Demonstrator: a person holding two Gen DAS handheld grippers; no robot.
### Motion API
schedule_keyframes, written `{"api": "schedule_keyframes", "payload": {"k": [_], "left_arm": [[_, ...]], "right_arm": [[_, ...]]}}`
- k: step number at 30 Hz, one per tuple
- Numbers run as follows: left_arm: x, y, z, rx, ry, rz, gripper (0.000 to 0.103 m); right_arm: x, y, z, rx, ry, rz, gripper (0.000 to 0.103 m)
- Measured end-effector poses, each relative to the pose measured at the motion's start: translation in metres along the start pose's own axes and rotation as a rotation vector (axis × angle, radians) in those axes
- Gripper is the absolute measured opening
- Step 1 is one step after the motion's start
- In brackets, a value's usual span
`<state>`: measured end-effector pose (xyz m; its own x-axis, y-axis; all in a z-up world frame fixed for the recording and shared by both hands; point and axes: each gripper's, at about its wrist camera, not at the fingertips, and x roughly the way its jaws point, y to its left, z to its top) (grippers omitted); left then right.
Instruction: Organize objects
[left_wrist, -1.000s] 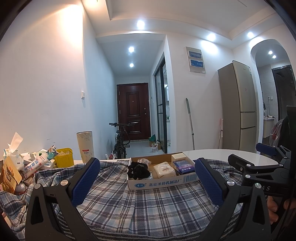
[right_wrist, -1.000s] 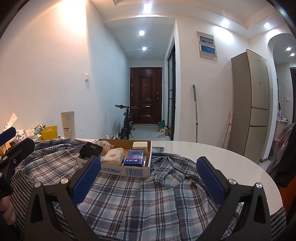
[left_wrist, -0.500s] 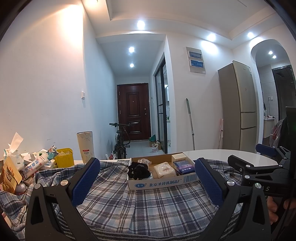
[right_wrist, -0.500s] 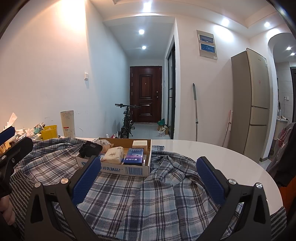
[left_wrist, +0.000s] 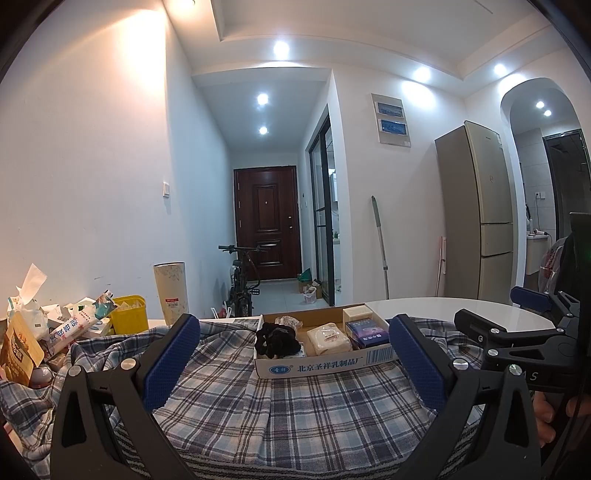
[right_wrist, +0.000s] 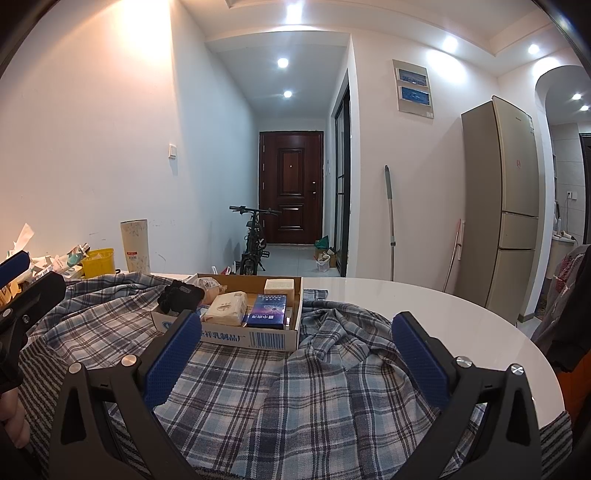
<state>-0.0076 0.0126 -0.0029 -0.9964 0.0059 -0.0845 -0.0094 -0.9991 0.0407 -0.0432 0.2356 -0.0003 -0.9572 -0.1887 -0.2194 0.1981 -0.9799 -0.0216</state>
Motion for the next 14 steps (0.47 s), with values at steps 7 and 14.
{"api": "schedule_keyframes", "payload": {"k": [7,14], "left_arm": [[-0.0011,-0.0002,0.0003,0.001,0.001,0.000,0.103],[-0.0016,0.0021,-0.0006,-0.003,0.001,0.002,0.103]], "right_arm": [[0.0000,0.0000,-0.0001,0.000,0.000,0.000,0.103],[0.0003,-0.0008,-0.0022,0.003,0.004,-0.001,0.103]]}}
